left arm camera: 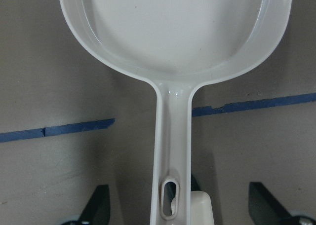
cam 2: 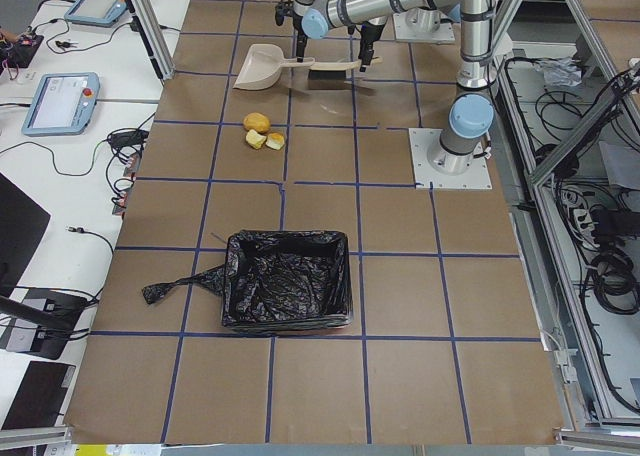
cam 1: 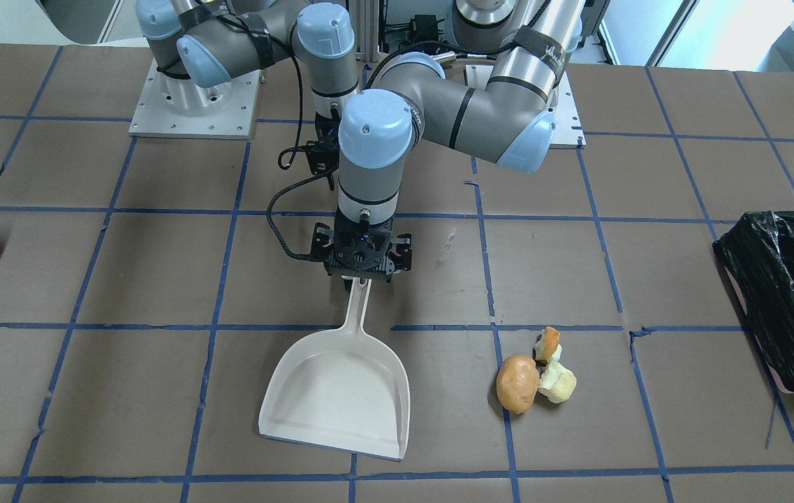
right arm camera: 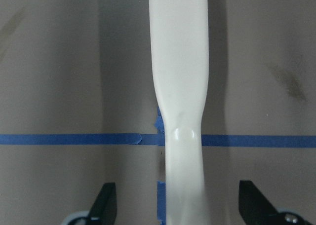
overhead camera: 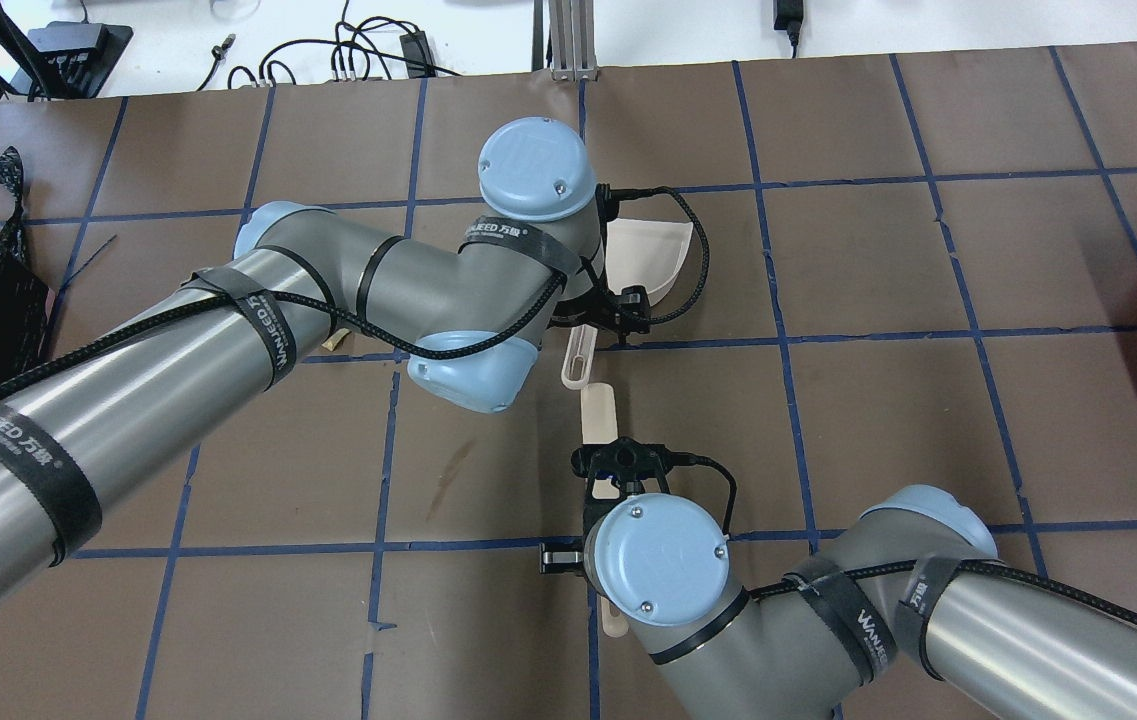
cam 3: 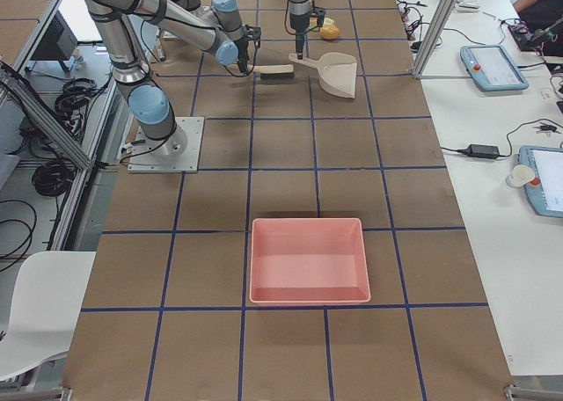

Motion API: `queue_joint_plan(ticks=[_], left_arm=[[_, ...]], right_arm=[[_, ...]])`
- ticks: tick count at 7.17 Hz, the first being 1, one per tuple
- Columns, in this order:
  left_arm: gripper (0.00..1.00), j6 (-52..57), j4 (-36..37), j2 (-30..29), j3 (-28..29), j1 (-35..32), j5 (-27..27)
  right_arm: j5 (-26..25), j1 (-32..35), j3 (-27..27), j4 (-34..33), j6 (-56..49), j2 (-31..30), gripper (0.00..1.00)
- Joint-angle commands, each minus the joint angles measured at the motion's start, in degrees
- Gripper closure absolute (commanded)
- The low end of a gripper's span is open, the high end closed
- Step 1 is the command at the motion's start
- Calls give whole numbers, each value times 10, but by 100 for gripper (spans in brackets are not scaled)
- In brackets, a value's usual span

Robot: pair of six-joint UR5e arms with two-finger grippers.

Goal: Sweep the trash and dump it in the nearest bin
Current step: 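Close the left gripper on the white dustpan handle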

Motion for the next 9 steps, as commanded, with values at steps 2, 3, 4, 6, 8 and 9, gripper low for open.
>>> queue_joint_plan(ticks=[2,3,4,6,8,9], left_arm=[[2,-29,88,-12,-42,-3,-2],[2,-30,87,-13,-47,-3,-1],[3,-30,84,-14,-47,-3,-1],[18,-20,83,-16,-47,-3,-2],[78,-21,89,-24,-46,-3,-5],[87,-17,89,-22,-46,-3,-5]], right_arm=[[0,1,1,5,0,1,73],[1,1,1,9,3,0,88],[2,1,1,9,3,1,92],[3,0,-2,7,0,1,93],[3,-11,-24,16,0,1,93],[5,-9,-28,26,0,-11,93]])
